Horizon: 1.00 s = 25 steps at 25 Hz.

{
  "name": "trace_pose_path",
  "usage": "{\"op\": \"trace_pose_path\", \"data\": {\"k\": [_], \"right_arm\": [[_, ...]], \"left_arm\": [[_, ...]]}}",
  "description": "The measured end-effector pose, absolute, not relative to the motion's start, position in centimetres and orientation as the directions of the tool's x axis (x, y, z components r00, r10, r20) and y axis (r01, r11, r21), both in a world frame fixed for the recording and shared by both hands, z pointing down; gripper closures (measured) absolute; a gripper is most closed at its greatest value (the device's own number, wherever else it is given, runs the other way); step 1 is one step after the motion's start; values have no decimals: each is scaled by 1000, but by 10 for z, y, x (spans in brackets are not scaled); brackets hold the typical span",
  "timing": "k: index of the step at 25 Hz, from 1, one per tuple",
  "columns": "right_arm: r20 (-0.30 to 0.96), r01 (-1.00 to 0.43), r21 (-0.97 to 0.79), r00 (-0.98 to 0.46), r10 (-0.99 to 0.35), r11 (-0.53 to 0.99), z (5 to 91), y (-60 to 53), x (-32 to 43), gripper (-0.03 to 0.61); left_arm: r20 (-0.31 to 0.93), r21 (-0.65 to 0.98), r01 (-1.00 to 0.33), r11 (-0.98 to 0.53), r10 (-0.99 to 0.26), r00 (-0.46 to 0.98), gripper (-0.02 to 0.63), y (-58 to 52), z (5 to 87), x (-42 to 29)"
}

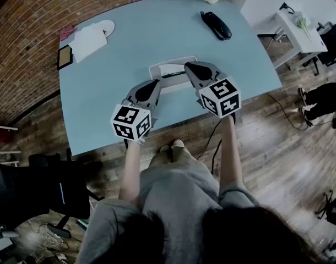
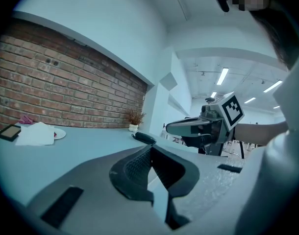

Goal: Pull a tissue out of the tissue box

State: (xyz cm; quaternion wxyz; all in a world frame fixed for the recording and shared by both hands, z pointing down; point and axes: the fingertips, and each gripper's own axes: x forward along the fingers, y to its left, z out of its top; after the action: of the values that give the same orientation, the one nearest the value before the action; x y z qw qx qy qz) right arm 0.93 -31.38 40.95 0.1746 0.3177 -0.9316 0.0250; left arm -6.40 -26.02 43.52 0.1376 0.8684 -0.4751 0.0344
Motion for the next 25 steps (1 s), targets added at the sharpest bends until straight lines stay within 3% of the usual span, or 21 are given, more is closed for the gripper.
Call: {"op": "trace_pose_path", "data": {"k": [14, 17, 25], "right_arm": [[533, -405, 146, -736, -417, 903, 457, -343, -8, 576], [594, -356, 173, -706, -386, 918, 472, -349, -10, 529], [696, -234, 215, -644, -316, 948, 502, -360, -14, 482]], "left_arm": [[249, 236, -860, -452, -828, 503, 611, -285, 460, -73], [261, 242, -865, -440, -829, 495, 611, -288, 468, -76], [292, 259, -870, -419, -825, 484, 611, -295, 483, -74]]}}
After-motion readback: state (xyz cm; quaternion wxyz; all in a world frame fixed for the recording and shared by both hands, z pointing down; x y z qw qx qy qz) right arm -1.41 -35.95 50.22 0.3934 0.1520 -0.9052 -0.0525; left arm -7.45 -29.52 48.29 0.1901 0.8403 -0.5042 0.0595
